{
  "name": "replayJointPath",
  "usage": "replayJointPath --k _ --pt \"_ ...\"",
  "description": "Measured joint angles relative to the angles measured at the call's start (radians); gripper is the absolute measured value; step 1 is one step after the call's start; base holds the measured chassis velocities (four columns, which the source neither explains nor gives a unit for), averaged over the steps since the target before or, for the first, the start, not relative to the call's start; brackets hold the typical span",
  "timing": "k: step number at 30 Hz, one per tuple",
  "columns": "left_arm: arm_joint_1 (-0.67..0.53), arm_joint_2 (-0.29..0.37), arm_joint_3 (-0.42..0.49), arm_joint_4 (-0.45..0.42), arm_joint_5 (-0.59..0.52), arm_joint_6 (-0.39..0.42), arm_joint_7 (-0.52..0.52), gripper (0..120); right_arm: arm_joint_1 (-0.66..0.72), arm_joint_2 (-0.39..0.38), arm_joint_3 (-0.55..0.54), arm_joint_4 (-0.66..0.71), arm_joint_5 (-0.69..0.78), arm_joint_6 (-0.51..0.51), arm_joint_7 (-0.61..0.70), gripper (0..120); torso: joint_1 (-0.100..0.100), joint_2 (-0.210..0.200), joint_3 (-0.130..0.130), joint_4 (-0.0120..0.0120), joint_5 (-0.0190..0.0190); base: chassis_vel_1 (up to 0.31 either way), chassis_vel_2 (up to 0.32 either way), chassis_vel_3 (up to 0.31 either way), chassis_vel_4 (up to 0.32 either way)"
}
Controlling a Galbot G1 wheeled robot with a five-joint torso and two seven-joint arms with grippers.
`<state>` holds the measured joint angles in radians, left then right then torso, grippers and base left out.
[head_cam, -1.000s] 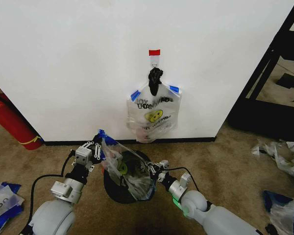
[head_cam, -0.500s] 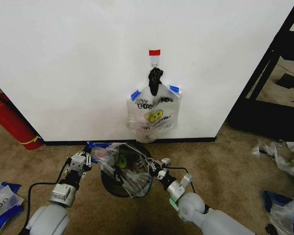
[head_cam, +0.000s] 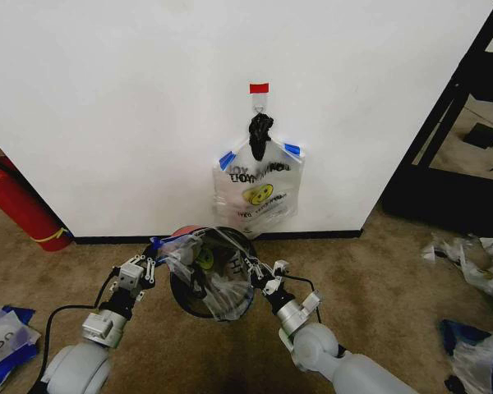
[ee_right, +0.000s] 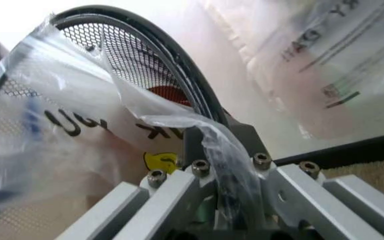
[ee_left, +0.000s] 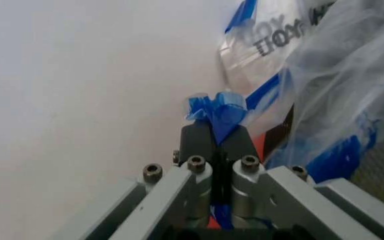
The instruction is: Pick up the garbage bag from the wall and place it over the trash bin.
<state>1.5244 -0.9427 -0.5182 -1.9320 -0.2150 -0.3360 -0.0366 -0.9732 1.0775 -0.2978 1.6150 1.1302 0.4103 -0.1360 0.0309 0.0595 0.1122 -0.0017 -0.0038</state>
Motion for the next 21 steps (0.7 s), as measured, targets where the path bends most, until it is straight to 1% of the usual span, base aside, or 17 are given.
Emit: replayJointPath --k 2,4,8,12,14,15,19,21 --pt "0.008 0.008 -0.014 0.029 -0.021 -0.059 0.042 0 -0.008 0.003 0.008 0.022 0.052 -0.006 0.033 0 0.0 0.0 0.0 0.0003 0.0 0.0 0.0 0.0 0.0" --pt "0.002 0.011 -0.016 0.052 -0.023 -0.082 0.058 0 -0.017 0.003 0.01 0.033 0.065 -0.016 0.038 0 0.0 0.0 0.0 0.0003 0.0001 0.0 0.0 0.0 0.0" --pt "-0.015 0.011 -0.013 0.07 -0.032 -0.085 0.059 0 -0.022 0.003 0.011 0.035 0.065 -0.02 0.038 0 0.0 0.0 0.0 0.0001 0.0 0.0 0.0 0.0 0.0" --pt "-0.02 0.008 -0.001 0.065 -0.048 -0.067 0.039 1 -0.023 0.005 0.011 0.035 0.063 -0.019 0.037 0 0.0 0.0 0.0 0.0001 0.0001 0.0 0.0 0.0 0.0" --pt "-0.017 0.008 0.006 0.051 -0.081 -0.046 0.025 10 -0.024 0.008 0.013 0.035 0.058 -0.016 0.037 0 0.0 0.0 0.0 0.0001 -0.0001 0.0 0.0 0.0 0.0" --pt "-0.006 0.01 0.006 0.035 -0.127 -0.031 0.024 16 -0.025 0.012 0.014 0.03 0.051 -0.011 0.037 0 0.0 0.0 0.0 0.0 0.0001 0.0 0.0 0.0 0.0" --pt "0.04 0.032 -0.021 0.004 -0.231 -0.018 0.084 31 -0.025 0.025 0.014 0.009 0.04 0.013 0.044 0 0.0 0.0 0.0 0.0003 0.0004 0.0 0.0 0.0 0.0" --pt "0.045 0.036 -0.025 0.002 -0.238 -0.017 0.09 33 -0.025 0.026 0.015 0.007 0.039 0.016 0.046 0 0.0 0.0 0.0 0.0003 0.0004 0.0 0.0 0.0 0.0"
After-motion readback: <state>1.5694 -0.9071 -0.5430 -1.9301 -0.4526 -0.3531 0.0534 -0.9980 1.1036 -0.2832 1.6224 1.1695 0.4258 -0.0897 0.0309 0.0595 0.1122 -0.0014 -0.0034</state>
